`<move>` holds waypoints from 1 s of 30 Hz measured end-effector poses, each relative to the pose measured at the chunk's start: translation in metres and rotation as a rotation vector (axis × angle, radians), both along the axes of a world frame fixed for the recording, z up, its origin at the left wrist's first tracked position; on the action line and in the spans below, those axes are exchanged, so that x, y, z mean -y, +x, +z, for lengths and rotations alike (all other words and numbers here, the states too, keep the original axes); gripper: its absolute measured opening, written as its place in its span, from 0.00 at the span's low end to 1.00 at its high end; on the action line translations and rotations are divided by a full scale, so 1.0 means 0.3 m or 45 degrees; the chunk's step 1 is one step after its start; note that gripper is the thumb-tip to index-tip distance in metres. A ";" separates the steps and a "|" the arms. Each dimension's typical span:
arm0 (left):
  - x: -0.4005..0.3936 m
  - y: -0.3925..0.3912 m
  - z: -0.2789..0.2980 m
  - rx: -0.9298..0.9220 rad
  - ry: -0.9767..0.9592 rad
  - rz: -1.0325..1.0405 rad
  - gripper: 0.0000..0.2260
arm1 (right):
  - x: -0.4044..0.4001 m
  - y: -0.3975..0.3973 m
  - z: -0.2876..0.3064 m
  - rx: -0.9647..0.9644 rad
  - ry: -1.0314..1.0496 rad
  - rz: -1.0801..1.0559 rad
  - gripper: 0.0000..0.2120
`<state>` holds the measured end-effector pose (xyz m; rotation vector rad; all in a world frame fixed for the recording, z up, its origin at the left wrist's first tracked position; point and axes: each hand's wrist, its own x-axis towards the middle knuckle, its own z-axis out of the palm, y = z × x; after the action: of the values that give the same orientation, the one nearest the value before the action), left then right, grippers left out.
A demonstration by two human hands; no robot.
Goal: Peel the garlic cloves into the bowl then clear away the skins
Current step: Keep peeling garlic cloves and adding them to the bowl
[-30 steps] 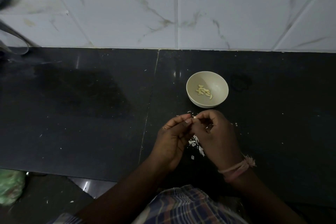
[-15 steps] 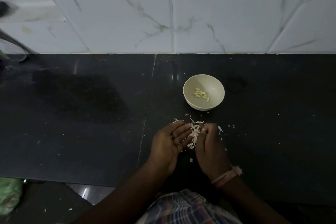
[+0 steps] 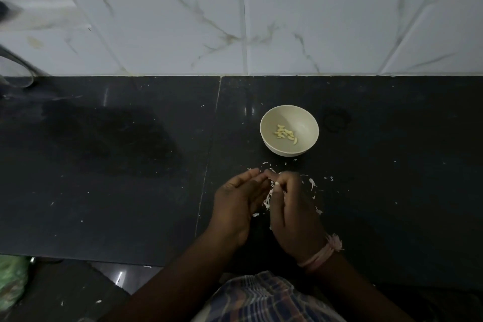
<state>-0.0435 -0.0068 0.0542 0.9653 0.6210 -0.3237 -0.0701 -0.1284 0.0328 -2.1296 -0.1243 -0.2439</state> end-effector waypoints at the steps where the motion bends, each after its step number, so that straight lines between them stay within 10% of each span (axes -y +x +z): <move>1: 0.004 -0.008 -0.002 -0.002 0.017 -0.017 0.12 | -0.009 -0.006 0.008 -0.004 0.014 0.021 0.06; 10: -0.007 -0.035 -0.044 0.012 0.468 -0.176 0.13 | 0.016 0.030 0.019 -0.044 0.075 -0.167 0.02; 12: -0.011 -0.045 -0.048 0.064 0.563 -0.263 0.01 | 0.020 0.033 0.018 -0.077 0.071 -0.177 0.03; 14: -0.016 -0.051 -0.043 0.087 0.658 -0.329 0.15 | 0.026 0.036 0.020 -0.132 0.104 -0.198 0.03; 30: -0.010 -0.051 0.018 0.244 0.188 -0.199 0.05 | 0.034 0.044 0.086 -0.394 0.059 -0.105 0.03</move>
<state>-0.0588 -0.0038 0.0596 1.1750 0.3993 -0.3220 -0.0570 -0.1386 0.0585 -2.1009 0.1485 0.0363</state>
